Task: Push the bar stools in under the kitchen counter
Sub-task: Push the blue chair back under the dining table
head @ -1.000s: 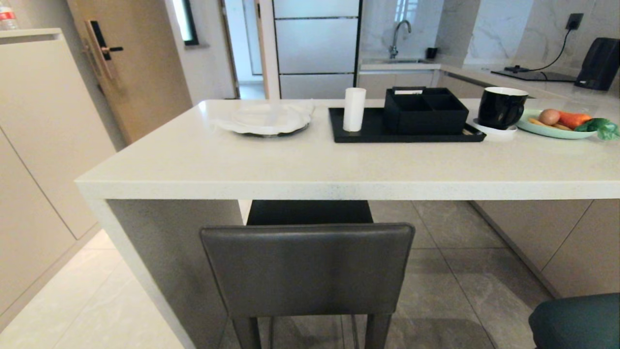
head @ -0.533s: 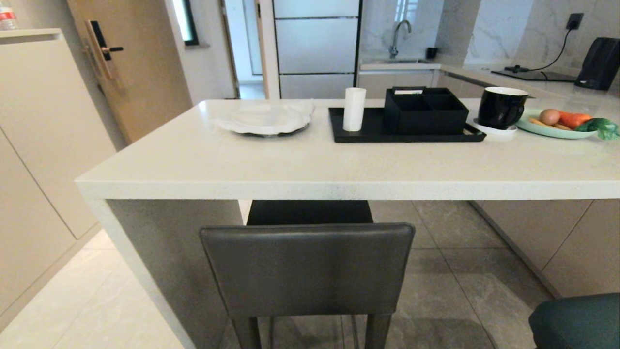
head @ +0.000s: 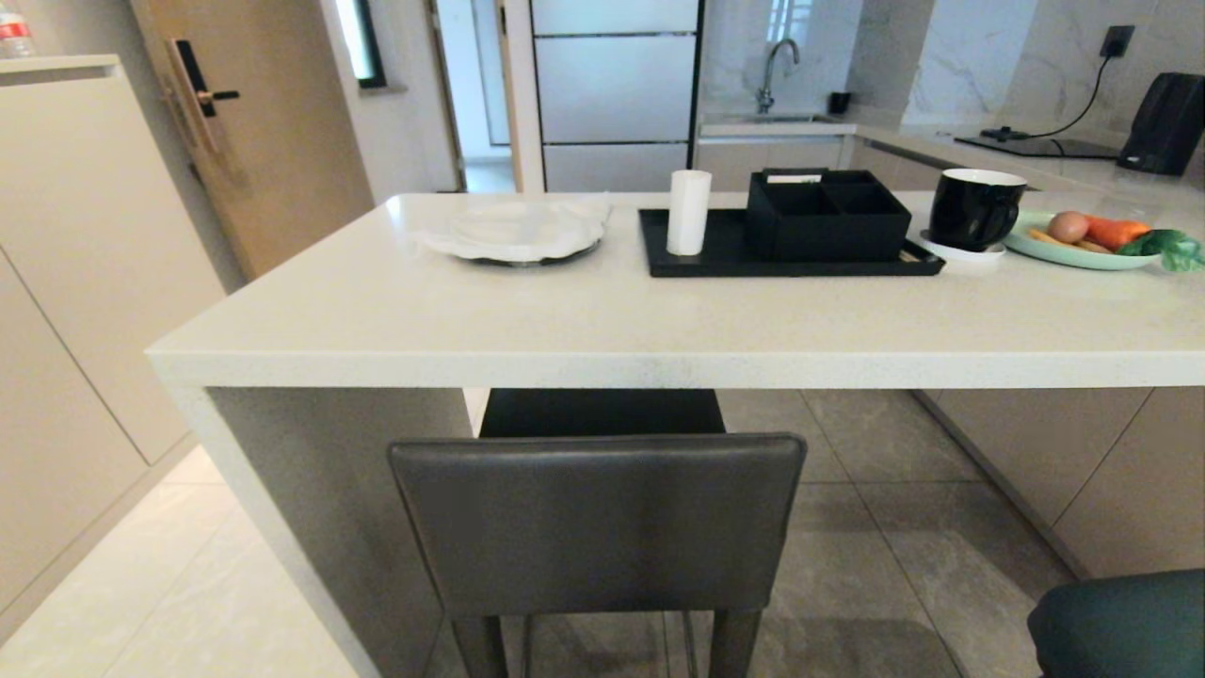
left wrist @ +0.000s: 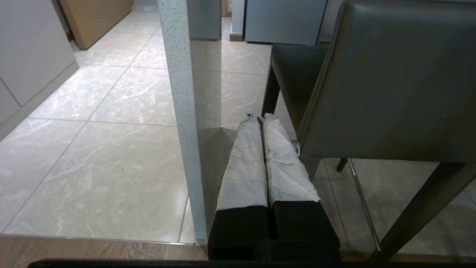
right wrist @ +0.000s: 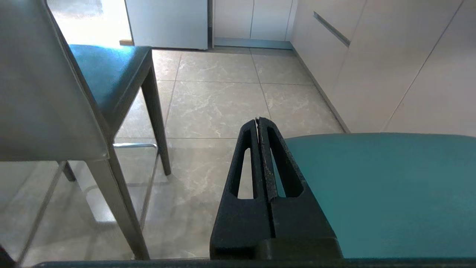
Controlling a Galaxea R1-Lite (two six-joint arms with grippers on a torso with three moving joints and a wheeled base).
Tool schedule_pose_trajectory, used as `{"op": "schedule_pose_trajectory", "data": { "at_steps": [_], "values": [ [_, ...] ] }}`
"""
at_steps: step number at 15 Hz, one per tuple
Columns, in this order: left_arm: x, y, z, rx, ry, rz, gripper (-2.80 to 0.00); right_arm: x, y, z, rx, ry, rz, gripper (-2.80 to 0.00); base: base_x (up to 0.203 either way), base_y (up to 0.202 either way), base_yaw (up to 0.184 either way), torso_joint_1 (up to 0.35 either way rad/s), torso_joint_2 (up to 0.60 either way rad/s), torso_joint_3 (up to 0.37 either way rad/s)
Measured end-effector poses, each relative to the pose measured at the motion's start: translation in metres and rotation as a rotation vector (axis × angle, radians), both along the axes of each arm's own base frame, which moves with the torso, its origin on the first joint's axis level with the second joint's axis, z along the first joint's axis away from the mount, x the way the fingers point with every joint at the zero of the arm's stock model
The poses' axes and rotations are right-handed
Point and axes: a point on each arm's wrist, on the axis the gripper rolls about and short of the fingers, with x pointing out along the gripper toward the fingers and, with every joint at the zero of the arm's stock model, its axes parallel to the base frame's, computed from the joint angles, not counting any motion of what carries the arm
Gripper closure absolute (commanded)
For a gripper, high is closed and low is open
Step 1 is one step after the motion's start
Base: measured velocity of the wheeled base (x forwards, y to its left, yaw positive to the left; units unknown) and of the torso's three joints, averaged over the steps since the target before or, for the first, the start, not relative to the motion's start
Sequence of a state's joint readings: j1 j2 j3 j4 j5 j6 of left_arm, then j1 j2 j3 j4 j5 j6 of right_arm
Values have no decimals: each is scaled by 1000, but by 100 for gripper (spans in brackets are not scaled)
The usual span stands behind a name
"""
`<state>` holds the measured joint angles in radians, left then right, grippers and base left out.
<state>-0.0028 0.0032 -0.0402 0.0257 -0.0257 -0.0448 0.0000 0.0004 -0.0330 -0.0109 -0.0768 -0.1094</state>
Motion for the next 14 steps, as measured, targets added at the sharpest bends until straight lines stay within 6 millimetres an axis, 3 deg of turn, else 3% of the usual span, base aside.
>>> {"op": "schedule_pose_trajectory", "data": {
  "at_steps": [6, 14],
  "values": [
    [0, 0, 0, -1, 0, 0, 0, 0, 0, 0, 2, 2, 1, 0, -13, 0, 0, 2, 0, 0],
    [0, 0, 0, 5, -2, -1, 0, 0, 0, 0, 0, 2, 0, 0, -196, 0, -2, 4, 4, 2]
  ]
}}
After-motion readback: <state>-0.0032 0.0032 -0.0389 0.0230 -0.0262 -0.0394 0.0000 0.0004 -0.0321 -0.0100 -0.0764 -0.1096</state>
